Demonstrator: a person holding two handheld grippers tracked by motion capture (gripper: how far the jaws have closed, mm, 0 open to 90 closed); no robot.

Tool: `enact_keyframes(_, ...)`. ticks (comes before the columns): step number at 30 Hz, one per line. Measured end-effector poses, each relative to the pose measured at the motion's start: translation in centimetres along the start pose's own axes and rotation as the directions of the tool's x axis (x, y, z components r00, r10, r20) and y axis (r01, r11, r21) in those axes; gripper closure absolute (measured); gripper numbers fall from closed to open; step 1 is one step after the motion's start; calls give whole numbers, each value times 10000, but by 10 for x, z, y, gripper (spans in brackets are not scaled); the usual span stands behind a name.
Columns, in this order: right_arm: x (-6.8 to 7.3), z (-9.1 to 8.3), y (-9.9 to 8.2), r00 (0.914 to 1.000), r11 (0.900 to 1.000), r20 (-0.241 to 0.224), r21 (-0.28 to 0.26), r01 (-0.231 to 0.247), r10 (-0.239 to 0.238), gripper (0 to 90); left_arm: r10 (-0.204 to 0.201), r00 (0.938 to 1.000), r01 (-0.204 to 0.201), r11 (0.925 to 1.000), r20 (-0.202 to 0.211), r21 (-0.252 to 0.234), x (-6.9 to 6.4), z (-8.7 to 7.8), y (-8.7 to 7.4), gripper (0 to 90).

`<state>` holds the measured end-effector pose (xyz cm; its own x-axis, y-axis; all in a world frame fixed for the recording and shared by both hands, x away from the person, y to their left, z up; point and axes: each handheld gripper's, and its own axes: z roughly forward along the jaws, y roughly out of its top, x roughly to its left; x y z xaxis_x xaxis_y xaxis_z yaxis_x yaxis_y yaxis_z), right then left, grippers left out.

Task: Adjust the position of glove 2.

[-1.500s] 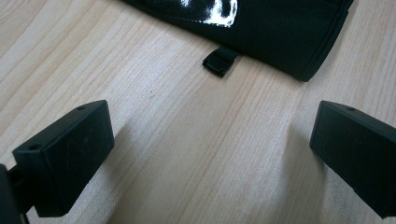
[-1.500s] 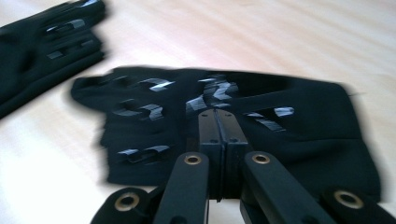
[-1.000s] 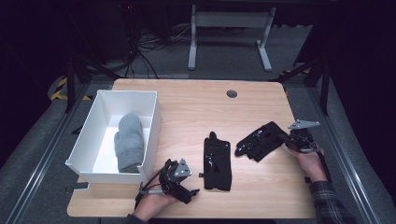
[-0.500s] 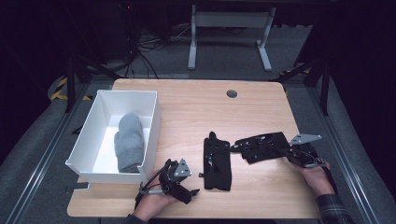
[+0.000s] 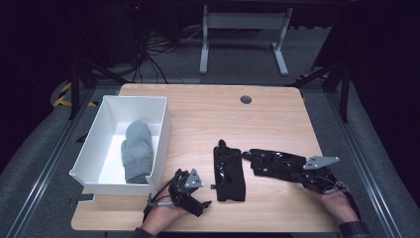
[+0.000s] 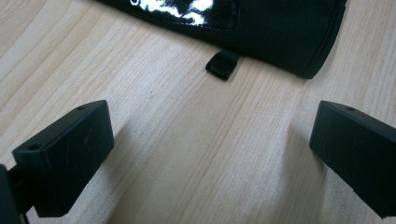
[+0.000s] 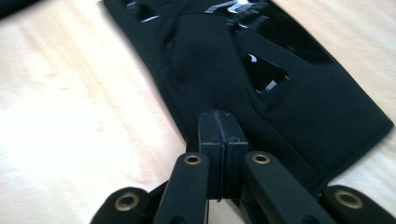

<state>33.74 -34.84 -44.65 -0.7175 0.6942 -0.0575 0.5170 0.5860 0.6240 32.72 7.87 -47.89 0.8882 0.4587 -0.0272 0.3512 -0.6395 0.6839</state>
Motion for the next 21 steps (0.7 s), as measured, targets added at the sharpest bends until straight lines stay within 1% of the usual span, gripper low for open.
enact_keyframes(1, 6, 0, 1, 9997, 9999, -213, 12, 130, -129, 900, 0, 10000, 0, 10000, 3, -3, 0, 0, 0, 1)
enact_keyframes(2, 6, 0, 1, 9997, 9999, -213, 12, 130, -129, 900, 0, 10000, 0, 10000, 3, -3, 0, 0, 0, 1)
enact_keyframes(3, 13, 2, 3, 9983, 9994, -473, -12, 350, -351, 900, -1, 10000, 1, 10000, 18, -3, 0, 0, 0, 1)
enact_keyframes(4, 13, 2, 3, 9983, 9994, -473, -12, 350, -351, 900, -3, 10000, 3, 10000, 18, -2, 0, 0, 0, 1)
enact_keyframes(5, 20, 4, 5, 9961, 9987, -729, -67, 502, -505, 900, 4, 10000, -4, 10000, 18, -3, 0, 0, 0, 1)
enact_keyframes(8, 29, 7, 9, 9919, 9974, -1048, -128, 713, -722, 900, 6, 10000, -6, 10000, 34, -14, 0, 0, 0, 2)
enact_keyframes(11, 35, 9, 12, 9890, 9962, -1200, -131, 861, -871, 900, 87, 10000, -86, 9999, 29, -80, 1, 1, 0, 2)
enact_keyframes(13, 43, 14, 18, 9833, 9941, -1464, -191, 1064, -1081, 900, 77, 10000, -77, 9999, 35, -74, 1, 1, 0, 2)
enact_keyframes(14, 43, 14, 18, 9833, 9941, -1464, -191, 1064, -1081, 900, 71, 10000, -70, 9999, 45, -77, 1, 1, 0, 2)
enact_keyframes(16, 49, 18, 22, 9795, 9929, -1627, -245, 1166, -1191, 900, 64, 10000, -64, 10000, 37, -64, 1, 1, 1, 2)
enact_keyframes(18, 50, 20, 24, 9785, 9925, -1664, -261, 1194, -1221, 900, 65, 10000, -65, 10000, 39, -47, 1, 1, 1, 2)
enact_keyframes(19, 54, 23, 28, 9754, 9918, -1794, -298, 1246, -1280, 900, 64, 10000, -63, 10000, 39, -50, 1, 1, 1, 2)
enact_keyframes(21, 57, 26, 31, 9736, 9911, -1853, -321, 1295, -1332, 900, 79, 10000, -79, 10000, 13, -53, 1, 1, 1, 2)
